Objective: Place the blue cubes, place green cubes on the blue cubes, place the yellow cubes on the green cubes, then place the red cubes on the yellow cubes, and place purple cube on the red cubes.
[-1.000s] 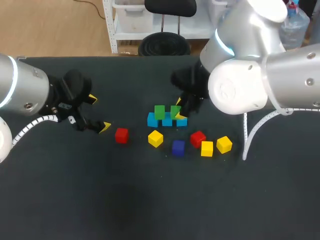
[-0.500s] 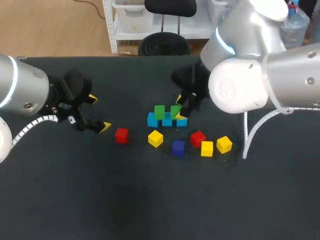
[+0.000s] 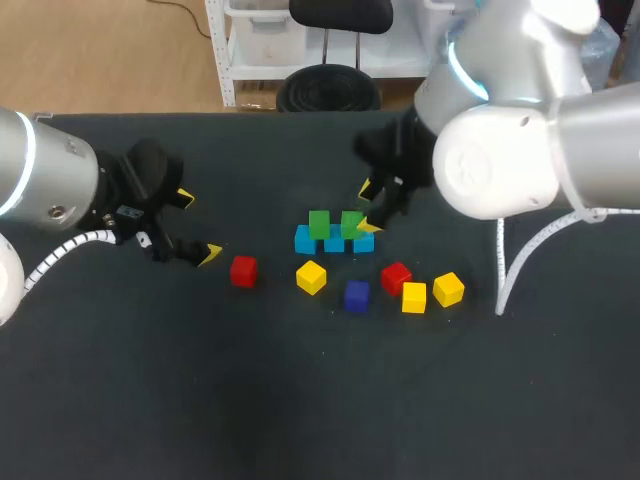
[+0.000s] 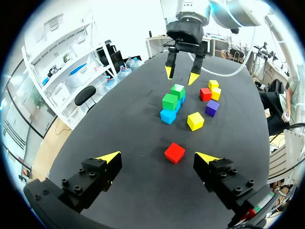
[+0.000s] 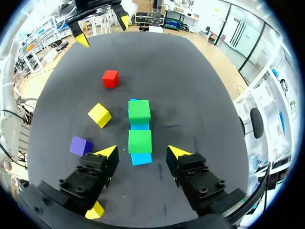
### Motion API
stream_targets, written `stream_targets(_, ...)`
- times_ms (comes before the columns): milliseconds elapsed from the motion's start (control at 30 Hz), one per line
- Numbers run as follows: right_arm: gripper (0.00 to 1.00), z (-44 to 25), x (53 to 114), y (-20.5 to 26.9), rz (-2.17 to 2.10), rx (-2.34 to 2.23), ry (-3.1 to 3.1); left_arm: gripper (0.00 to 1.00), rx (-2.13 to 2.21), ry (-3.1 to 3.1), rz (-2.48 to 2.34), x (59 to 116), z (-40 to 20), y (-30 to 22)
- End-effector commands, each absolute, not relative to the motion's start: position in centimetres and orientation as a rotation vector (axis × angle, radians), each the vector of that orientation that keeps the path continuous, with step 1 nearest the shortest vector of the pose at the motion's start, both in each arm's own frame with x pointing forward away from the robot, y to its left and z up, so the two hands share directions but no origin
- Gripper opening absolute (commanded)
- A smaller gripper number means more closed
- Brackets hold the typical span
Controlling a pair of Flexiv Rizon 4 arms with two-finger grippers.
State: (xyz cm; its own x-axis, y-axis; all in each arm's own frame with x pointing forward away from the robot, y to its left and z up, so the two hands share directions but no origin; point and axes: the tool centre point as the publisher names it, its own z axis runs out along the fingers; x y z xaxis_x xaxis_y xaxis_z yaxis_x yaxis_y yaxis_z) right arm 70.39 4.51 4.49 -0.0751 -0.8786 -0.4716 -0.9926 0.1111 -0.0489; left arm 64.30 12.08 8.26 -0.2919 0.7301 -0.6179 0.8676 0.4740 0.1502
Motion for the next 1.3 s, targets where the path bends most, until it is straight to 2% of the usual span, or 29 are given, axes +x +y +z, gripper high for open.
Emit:
stream_targets(33,0.67,5.3,69.5,2.9,0.407,-1.806,1.999,1.0,1.317,2.089,-0.285,64.3,8.2,12.2)
stream_targets(333,0.74,6.3,69.0,0.1,0.423,-1.776,1.993,1.0,1.317,2.089,-0.285,64.3,8.2,12.2)
stream_targets(400,0.81,6.7,68.6,-0.7,0.423,-1.787,1.968,1.0,1.317,2.089,-0.285,64.3,8.2,12.2)
stream_targets(467,0.94,6.9,68.0,-1.5,0.439,-1.825,1.934,1.0,1.317,2.089,-0.285,64.3,8.2,12.2)
stream_targets(567,0.88,7.2,67.0,-3.0,0.414,-1.864,1.9,1.0,1.317,2.089,-0.285,64.3,8.2,12.2)
stream_targets(967,1.0,7.5,63.5,-7.1,0.383,-2.017,1.772,1.0,1.317,2.089,-0.285,64.3,8.2,12.2)
stream_targets(1300,1.0,6.9,62.6,-9.1,0.405,-2.202,1.587,1.0,1.317,2.089,-0.285,64.3,8.2,12.2)
